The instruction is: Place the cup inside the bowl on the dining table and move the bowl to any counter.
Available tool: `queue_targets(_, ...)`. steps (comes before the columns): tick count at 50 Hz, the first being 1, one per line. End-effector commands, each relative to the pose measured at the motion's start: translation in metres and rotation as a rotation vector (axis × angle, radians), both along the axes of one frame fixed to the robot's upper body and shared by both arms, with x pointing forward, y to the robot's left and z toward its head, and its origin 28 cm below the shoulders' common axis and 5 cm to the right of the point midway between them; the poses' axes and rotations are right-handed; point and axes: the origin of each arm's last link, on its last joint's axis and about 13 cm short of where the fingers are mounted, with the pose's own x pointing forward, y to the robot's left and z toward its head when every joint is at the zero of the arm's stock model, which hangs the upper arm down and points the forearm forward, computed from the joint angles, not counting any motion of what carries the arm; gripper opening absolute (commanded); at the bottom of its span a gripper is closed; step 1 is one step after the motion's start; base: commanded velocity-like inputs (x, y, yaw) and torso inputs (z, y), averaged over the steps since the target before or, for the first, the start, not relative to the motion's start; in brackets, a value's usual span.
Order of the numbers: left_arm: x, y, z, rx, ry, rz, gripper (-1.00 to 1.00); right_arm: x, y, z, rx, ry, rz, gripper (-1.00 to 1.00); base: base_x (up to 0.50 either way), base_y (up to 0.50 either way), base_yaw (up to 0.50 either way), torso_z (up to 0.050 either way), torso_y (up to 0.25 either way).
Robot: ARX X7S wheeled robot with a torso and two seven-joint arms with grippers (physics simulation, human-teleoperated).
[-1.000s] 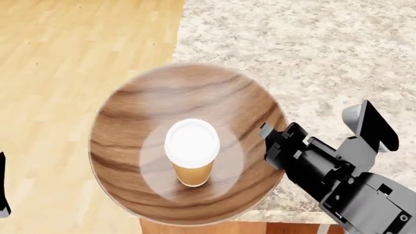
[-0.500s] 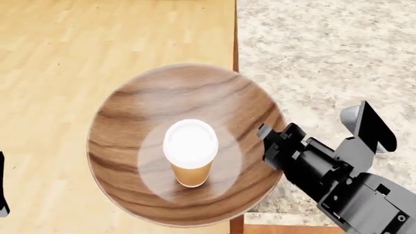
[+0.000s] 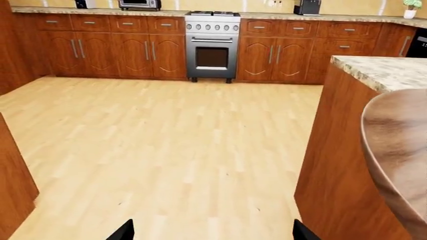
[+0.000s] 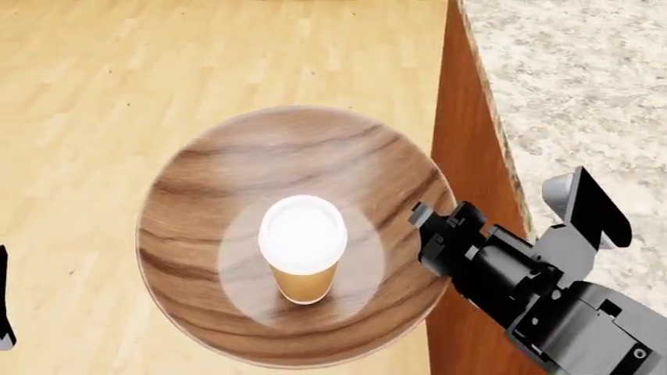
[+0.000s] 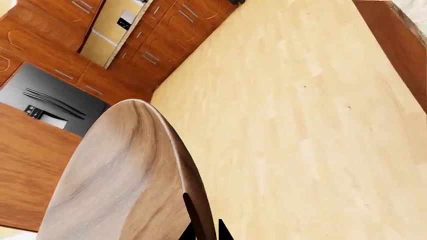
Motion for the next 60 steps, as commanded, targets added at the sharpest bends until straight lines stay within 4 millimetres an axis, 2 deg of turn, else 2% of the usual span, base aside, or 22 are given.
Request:
queue_targets(1,0.0004,-0.0001,-0.0005,-0.001,0.0,-0.002,1.0,-0.0002,-0.0003,0.0046,0.04,-0.031,0.003,-1.0,0.11,0.5,0.0,0.0,0.0)
queue_targets(26,0.001,-0.0015,0.0007,0.0,-0.001,-0.009,1.0,-0.0004,0.0002,0.0022,0.052,-0.035,-0.001,-1.0,0.13,0.5,0.0,0.0,0.0)
queue_targets(60,0.0,-0.0005,-0.0035,-0.004,0.005,-0.009,1.0,0.0014,0.0052,-0.0003,0.048,-0.046,0.015,-1.0,0.29,0.43,0.0,0.0,0.001)
